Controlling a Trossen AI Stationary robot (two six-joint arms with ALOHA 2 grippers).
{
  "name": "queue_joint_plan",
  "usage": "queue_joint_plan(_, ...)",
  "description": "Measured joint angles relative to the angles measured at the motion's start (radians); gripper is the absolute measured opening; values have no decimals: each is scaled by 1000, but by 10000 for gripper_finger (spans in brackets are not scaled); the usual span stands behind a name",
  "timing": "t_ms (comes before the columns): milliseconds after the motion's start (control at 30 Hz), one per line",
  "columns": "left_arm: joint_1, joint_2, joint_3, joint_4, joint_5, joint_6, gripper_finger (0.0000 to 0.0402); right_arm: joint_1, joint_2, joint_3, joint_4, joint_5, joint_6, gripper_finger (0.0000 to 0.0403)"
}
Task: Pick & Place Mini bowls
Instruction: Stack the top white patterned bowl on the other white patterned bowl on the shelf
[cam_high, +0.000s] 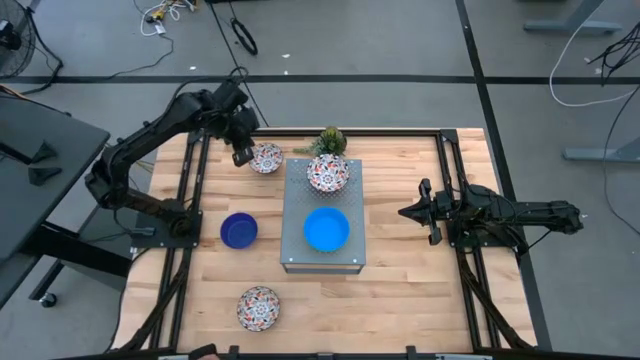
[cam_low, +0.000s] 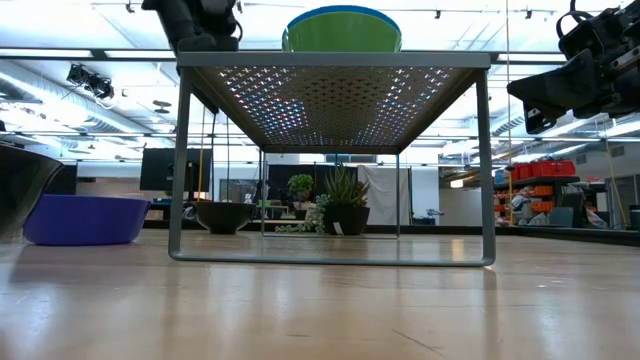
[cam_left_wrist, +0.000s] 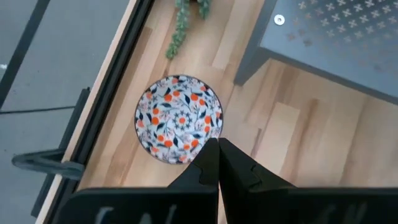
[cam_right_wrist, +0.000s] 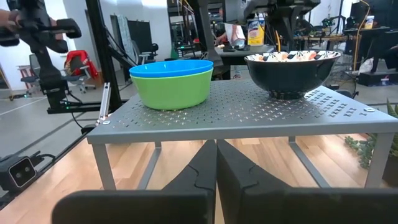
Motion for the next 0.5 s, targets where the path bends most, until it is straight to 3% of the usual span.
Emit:
queue_joint_plan(233,2,40,-42,103,0,70,1,0,0,0,0,0,0,11)
queue_joint_plan(500,0,104,-42,100,2,182,2,0,0,0,0,0,0,11)
